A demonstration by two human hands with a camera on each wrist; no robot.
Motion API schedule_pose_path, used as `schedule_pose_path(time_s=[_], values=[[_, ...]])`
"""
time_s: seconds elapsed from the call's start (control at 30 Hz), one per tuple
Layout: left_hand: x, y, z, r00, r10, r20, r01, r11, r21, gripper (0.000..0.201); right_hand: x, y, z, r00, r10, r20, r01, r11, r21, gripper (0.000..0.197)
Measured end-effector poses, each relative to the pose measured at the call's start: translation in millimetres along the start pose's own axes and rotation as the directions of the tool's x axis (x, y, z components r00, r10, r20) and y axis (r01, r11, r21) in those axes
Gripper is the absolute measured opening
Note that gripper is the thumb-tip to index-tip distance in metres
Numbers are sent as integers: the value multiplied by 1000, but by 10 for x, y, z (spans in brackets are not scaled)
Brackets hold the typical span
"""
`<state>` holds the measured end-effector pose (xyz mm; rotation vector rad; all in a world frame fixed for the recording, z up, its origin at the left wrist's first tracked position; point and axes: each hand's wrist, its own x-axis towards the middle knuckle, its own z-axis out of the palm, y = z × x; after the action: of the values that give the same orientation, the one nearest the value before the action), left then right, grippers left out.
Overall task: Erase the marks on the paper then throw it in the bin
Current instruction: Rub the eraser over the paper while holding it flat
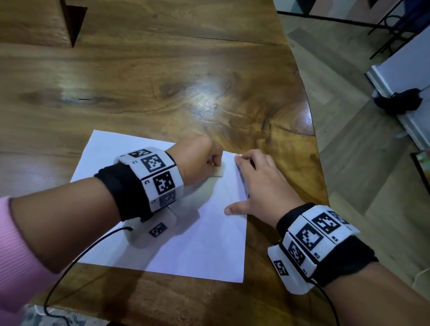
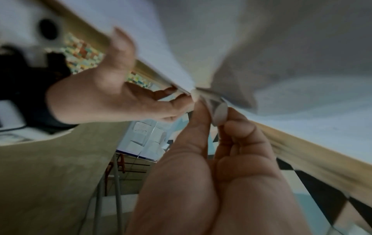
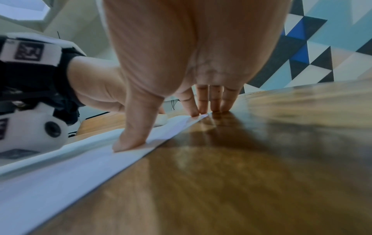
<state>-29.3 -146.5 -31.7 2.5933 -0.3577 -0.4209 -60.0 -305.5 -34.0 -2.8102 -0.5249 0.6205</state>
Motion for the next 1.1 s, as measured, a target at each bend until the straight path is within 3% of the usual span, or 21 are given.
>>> schedule_pose_path(time_s=[0.13,0.3,0.43,0.5,0.57,0.7,0.73,0.83,0.9,1.03,1.1], values=[[78,-26,-13,991,-67,-120,67,998,-2,9,4,-2,-1,1000,2,4,-2,1000,10,105],[-17,41,10,991,47,128,-43,998,-38,8,1,5,5,1000,7,1,-7,1000,22,104],[121,-38,-111,999,4,-35,-4,1000,23,14,-3,8,4,1000,6,2,-6,1000,25,105],[126,-73,-117,998,8,-55,-6,999,32,13,0,23,6,1000,1,10,-1,1000,23,107],[86,-82,-99,999,40,5,-40,999,25,12,6,31,9,1000,-2,21,2,1000,10,108],[57,-67,-147,966,45,253,-64,996,67,11,10,23,7,999,-2,37,3,1000,-11,108],[88,-66,-175,967,33,254,-54,996,76,12,8,24,3,999,-4,38,5,1000,-13,108],[210,-54,-213,997,0,83,-4,999,49,14,4,26,-2,999,-4,43,4,1000,-16,108],[203,-7,-177,999,-4,39,2,999,52,12,8,27,-1,999,-4,44,5,1000,-19,108],[28,53,-67,960,37,276,-48,998,30,11,13,35,2,999,-2,48,3,1000,-17,108],[50,40,-102,957,42,287,-53,998,30,11,14,30,0,999,-2,52,3,1000,-21,108]])
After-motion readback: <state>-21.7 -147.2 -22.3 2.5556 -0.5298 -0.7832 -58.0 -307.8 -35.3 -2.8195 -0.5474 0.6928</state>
